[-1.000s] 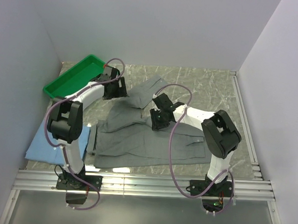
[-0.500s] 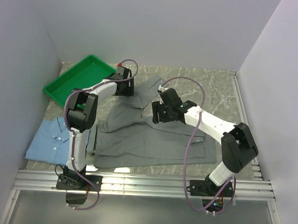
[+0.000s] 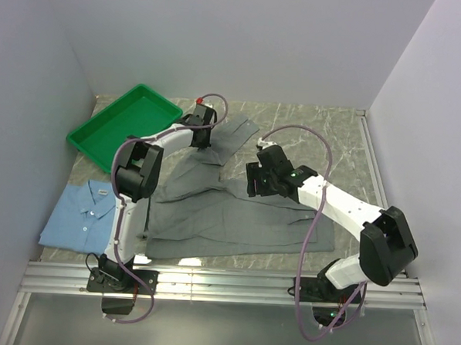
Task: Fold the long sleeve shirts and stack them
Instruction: Fold the shirt
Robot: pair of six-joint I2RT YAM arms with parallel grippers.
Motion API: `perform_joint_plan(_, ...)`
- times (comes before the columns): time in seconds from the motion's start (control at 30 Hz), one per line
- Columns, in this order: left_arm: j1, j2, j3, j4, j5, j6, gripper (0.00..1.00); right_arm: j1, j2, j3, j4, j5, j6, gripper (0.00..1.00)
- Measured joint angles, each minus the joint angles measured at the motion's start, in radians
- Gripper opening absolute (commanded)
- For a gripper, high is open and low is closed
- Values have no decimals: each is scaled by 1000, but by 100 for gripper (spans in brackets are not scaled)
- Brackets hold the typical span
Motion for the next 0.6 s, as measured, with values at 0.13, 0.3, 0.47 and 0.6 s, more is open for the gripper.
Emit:
perform_joint_plan(0.13,-16,-2,1,-4,-8,8,1,-2,-33,-18,-2,29,11,67)
perform_joint_plan(0.3,-31,-56,-16,-55,-7,11,1,-21,-119,-35,-2,75,31,65)
perform_joint_plan(0.47,-75,-306,-115,-98,3,10,1,-61,-216,-57,0,119,64,63)
perform_joint_plan(0.6,-160,-570,-238,-100,66,1,3,-81,-307,-90,8,142,92,62)
